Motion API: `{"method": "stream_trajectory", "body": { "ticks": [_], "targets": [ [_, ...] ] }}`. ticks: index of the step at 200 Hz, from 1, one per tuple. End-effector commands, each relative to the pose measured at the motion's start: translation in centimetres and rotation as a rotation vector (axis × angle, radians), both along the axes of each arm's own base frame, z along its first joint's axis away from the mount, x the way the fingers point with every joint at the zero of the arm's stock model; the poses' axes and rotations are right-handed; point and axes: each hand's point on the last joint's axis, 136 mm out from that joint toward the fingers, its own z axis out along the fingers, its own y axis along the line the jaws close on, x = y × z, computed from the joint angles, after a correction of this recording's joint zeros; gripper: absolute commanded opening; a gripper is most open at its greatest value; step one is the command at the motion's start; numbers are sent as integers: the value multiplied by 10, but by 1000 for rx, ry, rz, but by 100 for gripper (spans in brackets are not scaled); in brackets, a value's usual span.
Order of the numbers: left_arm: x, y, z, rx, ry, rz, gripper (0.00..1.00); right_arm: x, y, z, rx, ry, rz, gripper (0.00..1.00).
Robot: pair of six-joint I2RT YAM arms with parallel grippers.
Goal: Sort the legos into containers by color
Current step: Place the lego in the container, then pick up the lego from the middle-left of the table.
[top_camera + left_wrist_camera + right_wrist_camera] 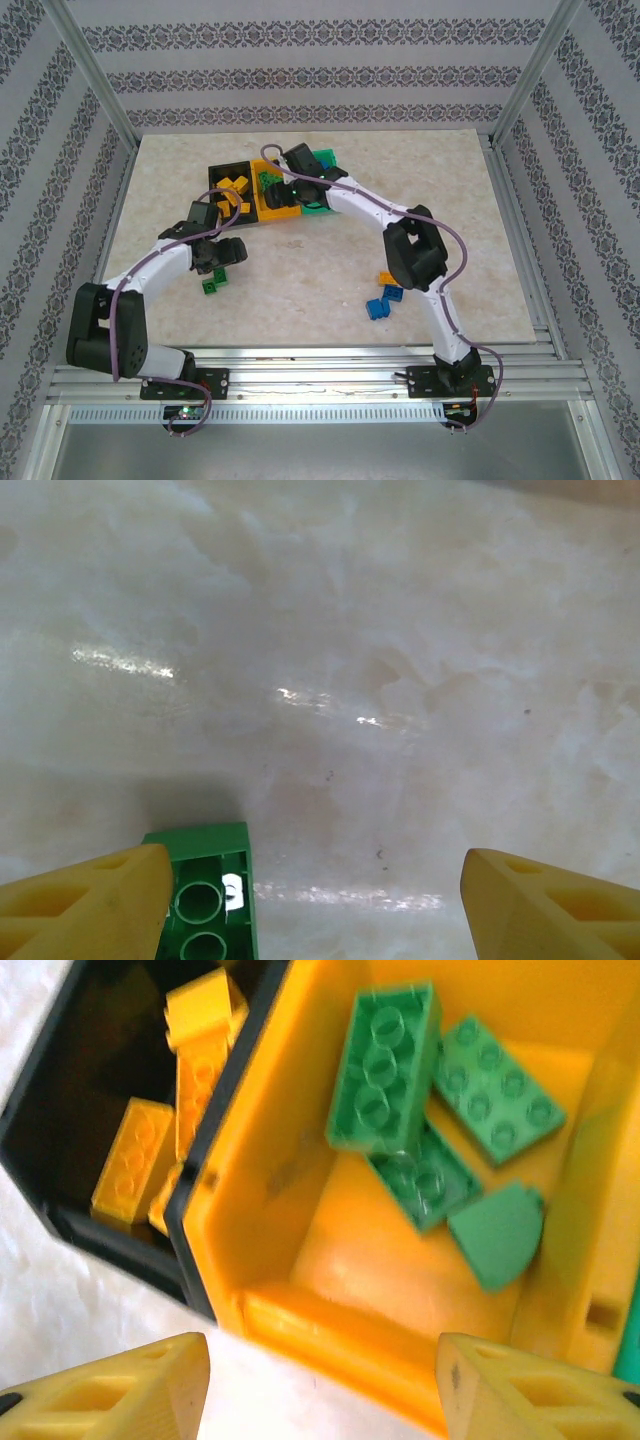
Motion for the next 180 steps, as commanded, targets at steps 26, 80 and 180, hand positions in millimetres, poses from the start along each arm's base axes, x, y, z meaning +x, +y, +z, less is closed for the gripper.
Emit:
{"method": "stream_trajectory", "body": {
  "ticks": [26,80,180],
  "targets": [
    [-4,20,-11,99,118,49,73,-41,-11,49,16,-102,61,62],
    [-10,28,-16,130,118,83,72,-65,-29,60,21,-129,61,62],
    [-12,4,-40,54,179,31,40,-77,-51,49,-2,-127,35,62]
  ]
}}
